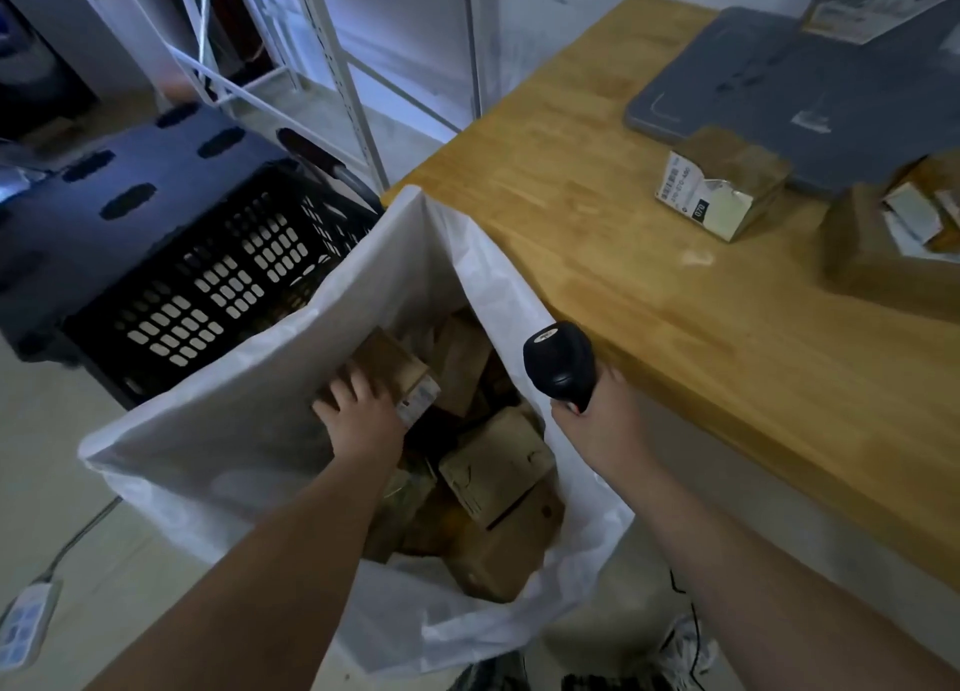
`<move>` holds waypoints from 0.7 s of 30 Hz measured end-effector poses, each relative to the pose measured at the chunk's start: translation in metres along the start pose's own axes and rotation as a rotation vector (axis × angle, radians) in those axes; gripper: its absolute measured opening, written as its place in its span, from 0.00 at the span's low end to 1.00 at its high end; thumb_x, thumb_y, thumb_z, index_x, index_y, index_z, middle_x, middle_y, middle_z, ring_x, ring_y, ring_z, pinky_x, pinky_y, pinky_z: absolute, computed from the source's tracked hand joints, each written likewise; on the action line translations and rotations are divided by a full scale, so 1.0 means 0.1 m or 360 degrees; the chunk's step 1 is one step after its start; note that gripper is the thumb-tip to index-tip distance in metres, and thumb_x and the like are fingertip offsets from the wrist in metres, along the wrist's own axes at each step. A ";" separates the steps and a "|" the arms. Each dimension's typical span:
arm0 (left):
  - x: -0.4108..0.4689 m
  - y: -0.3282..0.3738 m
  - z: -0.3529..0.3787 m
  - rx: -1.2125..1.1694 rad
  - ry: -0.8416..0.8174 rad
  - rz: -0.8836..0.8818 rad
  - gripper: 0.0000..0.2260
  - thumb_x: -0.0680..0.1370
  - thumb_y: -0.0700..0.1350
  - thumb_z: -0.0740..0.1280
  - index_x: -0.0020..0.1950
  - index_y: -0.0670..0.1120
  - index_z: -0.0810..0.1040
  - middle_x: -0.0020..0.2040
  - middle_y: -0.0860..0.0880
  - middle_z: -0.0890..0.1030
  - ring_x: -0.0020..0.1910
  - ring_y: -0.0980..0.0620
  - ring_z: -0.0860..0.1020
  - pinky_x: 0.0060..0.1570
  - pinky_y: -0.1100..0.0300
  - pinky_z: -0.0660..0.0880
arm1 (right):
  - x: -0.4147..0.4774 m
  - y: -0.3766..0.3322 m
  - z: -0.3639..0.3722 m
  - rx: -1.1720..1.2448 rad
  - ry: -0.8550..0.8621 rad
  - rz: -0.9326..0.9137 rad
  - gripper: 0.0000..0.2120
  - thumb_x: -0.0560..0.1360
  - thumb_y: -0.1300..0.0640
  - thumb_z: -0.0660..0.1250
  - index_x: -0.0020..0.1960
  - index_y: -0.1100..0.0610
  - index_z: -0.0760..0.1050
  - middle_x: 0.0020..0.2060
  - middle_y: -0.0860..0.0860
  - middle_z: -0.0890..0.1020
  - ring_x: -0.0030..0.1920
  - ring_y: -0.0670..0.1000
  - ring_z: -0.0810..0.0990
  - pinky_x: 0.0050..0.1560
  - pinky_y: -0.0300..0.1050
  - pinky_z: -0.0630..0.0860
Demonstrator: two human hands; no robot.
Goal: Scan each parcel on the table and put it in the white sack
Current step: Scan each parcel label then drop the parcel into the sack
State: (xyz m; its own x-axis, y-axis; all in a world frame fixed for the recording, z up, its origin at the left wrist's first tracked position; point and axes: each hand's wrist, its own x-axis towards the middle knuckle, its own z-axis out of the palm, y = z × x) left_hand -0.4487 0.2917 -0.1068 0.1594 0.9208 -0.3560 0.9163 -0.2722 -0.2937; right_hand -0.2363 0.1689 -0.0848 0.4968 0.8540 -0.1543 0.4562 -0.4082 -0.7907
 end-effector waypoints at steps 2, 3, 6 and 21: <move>0.06 0.02 -0.07 0.0009 0.0037 0.0091 0.28 0.80 0.48 0.61 0.77 0.44 0.56 0.77 0.39 0.49 0.73 0.37 0.54 0.70 0.40 0.59 | 0.04 0.02 0.02 -0.0033 -0.0027 -0.0003 0.13 0.73 0.63 0.68 0.40 0.50 0.66 0.42 0.51 0.70 0.33 0.44 0.68 0.32 0.34 0.62; 0.08 0.05 -0.12 -0.0020 0.0072 0.0159 0.27 0.80 0.48 0.61 0.76 0.44 0.57 0.76 0.39 0.51 0.73 0.38 0.55 0.71 0.42 0.59 | 0.05 0.02 0.01 -0.0042 -0.0034 0.0005 0.15 0.73 0.63 0.68 0.38 0.49 0.64 0.40 0.49 0.69 0.32 0.44 0.67 0.31 0.35 0.60; 0.05 0.22 -0.36 -0.0239 0.0160 0.0379 0.24 0.80 0.49 0.60 0.75 0.45 0.60 0.75 0.41 0.56 0.74 0.39 0.55 0.72 0.46 0.59 | 0.07 -0.02 -0.09 -0.0057 -0.0028 0.0044 0.18 0.72 0.63 0.67 0.35 0.50 0.60 0.32 0.47 0.65 0.29 0.46 0.65 0.30 0.39 0.59; -0.42 2.13 -1.84 -0.0748 0.0427 0.1047 0.26 0.81 0.52 0.60 0.76 0.45 0.60 0.74 0.43 0.63 0.71 0.42 0.62 0.68 0.50 0.64 | 0.17 0.34 -2.09 0.0049 0.0477 0.0334 0.15 0.71 0.61 0.68 0.32 0.52 0.63 0.24 0.48 0.70 0.29 0.52 0.71 0.30 0.43 0.64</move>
State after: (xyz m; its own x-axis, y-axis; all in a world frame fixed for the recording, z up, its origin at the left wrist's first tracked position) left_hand -0.1928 0.2467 0.0092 0.7404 0.6667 -0.0856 0.6542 -0.6856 0.3194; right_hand -0.0582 0.1021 0.0098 0.7737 0.6183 -0.1381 0.3011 -0.5506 -0.7786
